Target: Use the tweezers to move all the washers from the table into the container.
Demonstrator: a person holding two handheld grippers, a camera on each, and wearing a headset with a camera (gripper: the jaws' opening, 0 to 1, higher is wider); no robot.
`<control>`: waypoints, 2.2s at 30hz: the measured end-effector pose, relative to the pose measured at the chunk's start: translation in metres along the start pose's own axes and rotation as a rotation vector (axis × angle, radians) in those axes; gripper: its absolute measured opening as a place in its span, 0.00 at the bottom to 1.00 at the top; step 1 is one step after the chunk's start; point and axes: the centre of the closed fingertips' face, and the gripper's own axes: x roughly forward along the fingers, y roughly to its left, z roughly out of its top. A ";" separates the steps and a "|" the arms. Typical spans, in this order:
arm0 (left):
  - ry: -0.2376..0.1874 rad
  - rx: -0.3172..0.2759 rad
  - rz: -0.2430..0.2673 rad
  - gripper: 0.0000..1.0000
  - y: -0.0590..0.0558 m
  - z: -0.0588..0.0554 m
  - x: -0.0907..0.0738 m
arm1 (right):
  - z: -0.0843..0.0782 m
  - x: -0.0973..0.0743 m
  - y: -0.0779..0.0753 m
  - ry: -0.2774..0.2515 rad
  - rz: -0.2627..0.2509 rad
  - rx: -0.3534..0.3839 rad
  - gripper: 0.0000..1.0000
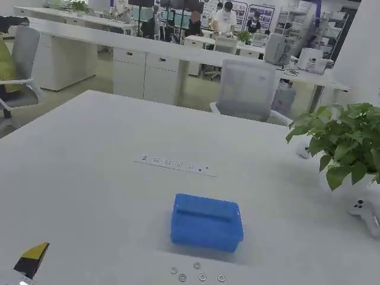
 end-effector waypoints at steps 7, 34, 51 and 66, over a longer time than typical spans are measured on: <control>0.013 0.007 -0.001 0.99 -0.001 -0.003 0.001 | -0.001 0.000 -0.001 0.002 -0.005 -0.003 0.99; 0.052 0.030 -0.016 0.99 -0.005 -0.009 0.003 | -0.004 0.001 0.000 0.022 -0.001 -0.011 0.98; 0.081 0.038 -0.023 0.98 -0.006 -0.011 0.004 | -0.008 0.003 0.003 0.046 0.012 -0.026 0.97; 0.174 0.105 -0.237 0.83 -0.041 -0.002 0.029 | -0.009 0.003 -0.001 0.048 -0.006 -0.020 0.94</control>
